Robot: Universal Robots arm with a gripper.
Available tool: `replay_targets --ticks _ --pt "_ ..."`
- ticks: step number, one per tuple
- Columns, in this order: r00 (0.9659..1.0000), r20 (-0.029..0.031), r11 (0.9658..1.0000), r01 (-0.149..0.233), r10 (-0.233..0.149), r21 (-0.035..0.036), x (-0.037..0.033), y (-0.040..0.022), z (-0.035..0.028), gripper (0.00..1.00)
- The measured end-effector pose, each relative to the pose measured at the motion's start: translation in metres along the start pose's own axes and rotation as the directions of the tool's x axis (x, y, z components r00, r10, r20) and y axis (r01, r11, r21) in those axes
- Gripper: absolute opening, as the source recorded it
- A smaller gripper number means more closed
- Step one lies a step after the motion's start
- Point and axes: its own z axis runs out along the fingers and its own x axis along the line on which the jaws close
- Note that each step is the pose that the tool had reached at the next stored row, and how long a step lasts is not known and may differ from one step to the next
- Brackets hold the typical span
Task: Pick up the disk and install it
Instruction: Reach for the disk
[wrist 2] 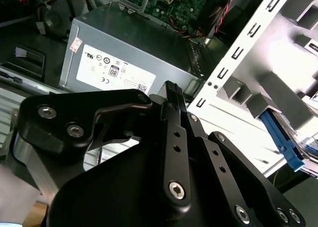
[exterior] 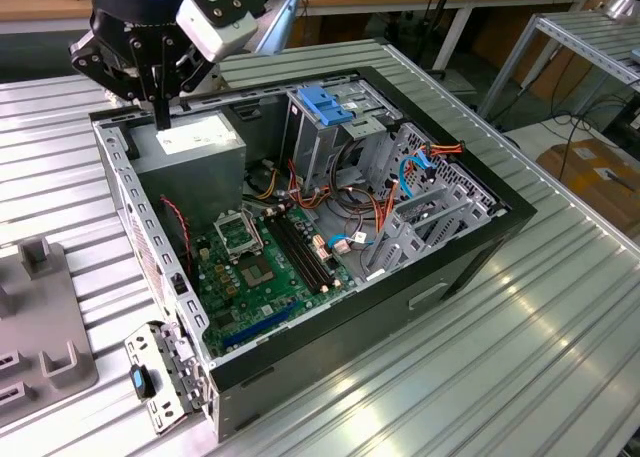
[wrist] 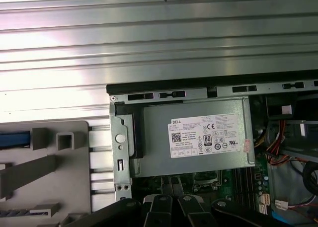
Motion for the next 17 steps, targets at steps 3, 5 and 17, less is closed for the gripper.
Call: replay_targets --ticks 3,5,17 --pt "1.0000 0.0000 1.0000 0.000 0.000 0.0001 0.0022 -0.0002 0.0000 0.11" --pt "1.0000 0.0000 1.0000 0.000 0.000 0.0000 0.0034 -0.0003 0.0001 0.11" --pt "1.0000 0.0000 1.0000 0.000 0.000 0.0001 0.0123 -0.0010 0.0003 0.11"
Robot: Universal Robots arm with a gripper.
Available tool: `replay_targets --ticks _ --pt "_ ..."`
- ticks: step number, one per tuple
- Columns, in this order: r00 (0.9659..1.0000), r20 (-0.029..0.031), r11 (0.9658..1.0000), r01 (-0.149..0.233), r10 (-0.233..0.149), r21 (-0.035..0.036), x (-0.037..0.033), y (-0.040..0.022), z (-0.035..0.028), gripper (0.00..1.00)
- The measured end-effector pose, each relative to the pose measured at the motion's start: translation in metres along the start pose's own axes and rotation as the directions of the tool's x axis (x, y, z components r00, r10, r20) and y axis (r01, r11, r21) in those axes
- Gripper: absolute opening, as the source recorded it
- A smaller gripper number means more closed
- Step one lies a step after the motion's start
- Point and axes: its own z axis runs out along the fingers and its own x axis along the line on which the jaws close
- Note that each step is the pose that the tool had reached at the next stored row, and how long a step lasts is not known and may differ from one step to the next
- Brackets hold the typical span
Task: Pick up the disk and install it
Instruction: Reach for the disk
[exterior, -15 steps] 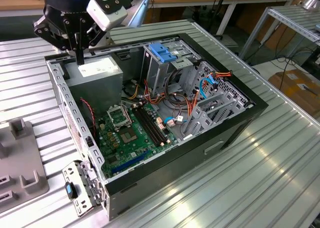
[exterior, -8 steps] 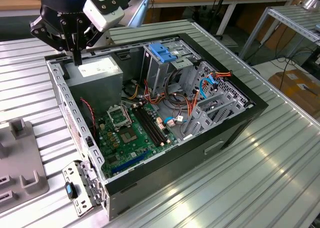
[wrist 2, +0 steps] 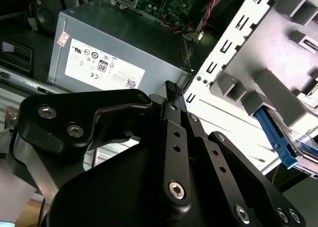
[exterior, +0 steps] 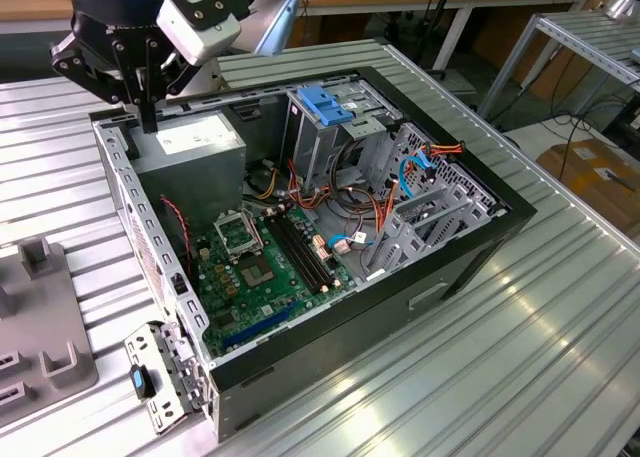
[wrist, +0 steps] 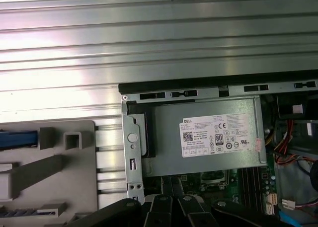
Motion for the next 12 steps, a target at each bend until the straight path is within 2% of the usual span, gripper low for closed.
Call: replay_targets --ticks 12 --pt "1.0000 0.0001 1.0000 0.000 0.000 -0.0001 0.0097 -0.0008 0.0006 0.11"
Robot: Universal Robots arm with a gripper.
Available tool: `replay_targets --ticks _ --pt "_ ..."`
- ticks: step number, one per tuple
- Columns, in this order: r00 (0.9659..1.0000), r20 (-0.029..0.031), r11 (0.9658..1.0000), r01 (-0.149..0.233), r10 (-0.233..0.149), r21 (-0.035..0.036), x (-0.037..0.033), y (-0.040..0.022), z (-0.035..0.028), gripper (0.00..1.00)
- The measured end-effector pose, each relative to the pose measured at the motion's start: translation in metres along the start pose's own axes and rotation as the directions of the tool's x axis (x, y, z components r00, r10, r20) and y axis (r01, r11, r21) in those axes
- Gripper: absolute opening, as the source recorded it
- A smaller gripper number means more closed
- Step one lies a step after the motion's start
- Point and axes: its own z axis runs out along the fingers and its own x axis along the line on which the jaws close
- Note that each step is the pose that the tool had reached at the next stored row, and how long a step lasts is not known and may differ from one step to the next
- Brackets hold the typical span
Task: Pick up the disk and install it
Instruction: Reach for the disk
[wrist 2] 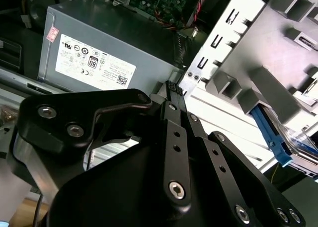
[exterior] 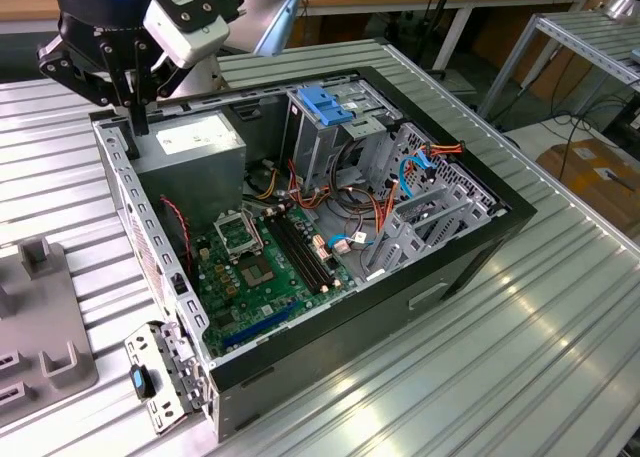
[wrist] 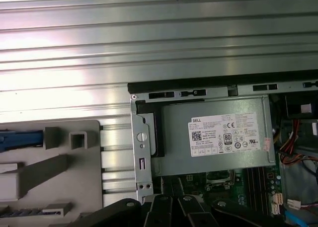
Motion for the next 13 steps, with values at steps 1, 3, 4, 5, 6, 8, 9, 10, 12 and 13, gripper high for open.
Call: replay_targets --ticks 1,3,4,5,6,8,9,10,12,13 --pt "1.0000 -0.0001 1.0000 0.000 0.000 0.0000 0.0015 -0.0001 0.0000 0.11" --pt "1.0000 0.0000 1.0000 0.000 0.000 0.0000 0.0044 -0.0003 0.0002 0.11" --pt "1.0000 -0.0001 1.0000 0.000 0.000 0.0000 0.0052 -0.0004 0.0002 0.11" --pt "1.0000 0.0000 1.0000 0.000 0.000 0.0000 0.0057 -0.0004 0.0003 0.11" --pt "1.0000 -0.0001 1.0000 0.000 0.000 0.0000 0.0064 -0.0005 0.0002 0.11" --pt "1.0000 -0.0001 1.0000 0.000 0.000 0.0001 0.0069 -0.0005 0.0002 0.11" --pt "1.0000 -0.0001 1.0000 0.000 0.000 0.0001 0.0070 -0.0005 0.0002 0.11" --pt "1.0000 -0.0001 1.0000 0.000 0.000 0.0001 0.0070 -0.0005 0.0002 0.11" --pt "1.0000 -0.0001 1.0000 0.000 0.000 0.0001 0.0073 -0.0006 0.0002 0.11" --pt "1.0000 0.0000 1.0000 0.000 0.000 0.0001 0.0077 -0.0006 0.0003 0.11"
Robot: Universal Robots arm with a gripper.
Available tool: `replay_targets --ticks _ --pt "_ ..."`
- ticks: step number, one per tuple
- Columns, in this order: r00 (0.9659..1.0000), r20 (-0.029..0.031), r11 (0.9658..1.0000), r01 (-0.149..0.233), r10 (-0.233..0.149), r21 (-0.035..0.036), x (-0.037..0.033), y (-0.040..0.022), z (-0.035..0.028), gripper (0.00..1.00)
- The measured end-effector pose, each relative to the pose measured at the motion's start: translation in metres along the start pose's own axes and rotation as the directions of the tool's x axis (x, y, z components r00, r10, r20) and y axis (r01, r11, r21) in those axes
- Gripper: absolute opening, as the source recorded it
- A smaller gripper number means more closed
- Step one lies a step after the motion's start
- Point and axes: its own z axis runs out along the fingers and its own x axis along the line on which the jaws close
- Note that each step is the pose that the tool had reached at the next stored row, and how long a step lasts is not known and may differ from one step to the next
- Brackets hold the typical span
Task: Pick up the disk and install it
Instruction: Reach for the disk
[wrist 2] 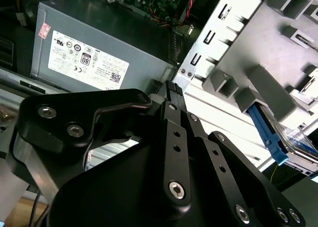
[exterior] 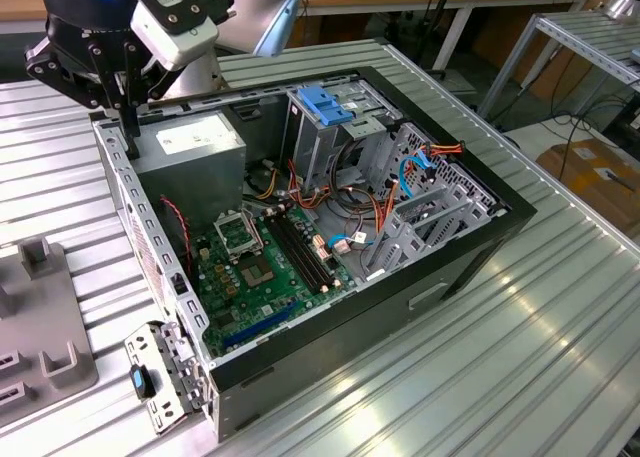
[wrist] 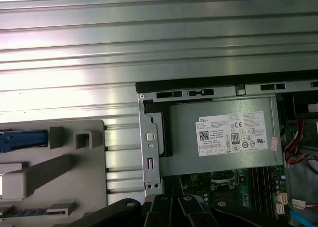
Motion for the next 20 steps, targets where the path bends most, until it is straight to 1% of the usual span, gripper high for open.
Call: replay_targets --ticks 10,19,20 --pt "1.0000 0.0000 1.0000 0.000 0.000 0.0001 0.0051 -0.0004 0.0003 0.11" --pt "1.0000 0.0000 1.0000 0.000 0.000 0.0002 0.0066 -0.0005 0.0004 0.11" --pt "1.0000 0.0000 1.0000 0.000 0.000 0.0002 0.0076 -0.0006 0.0004 0.11"
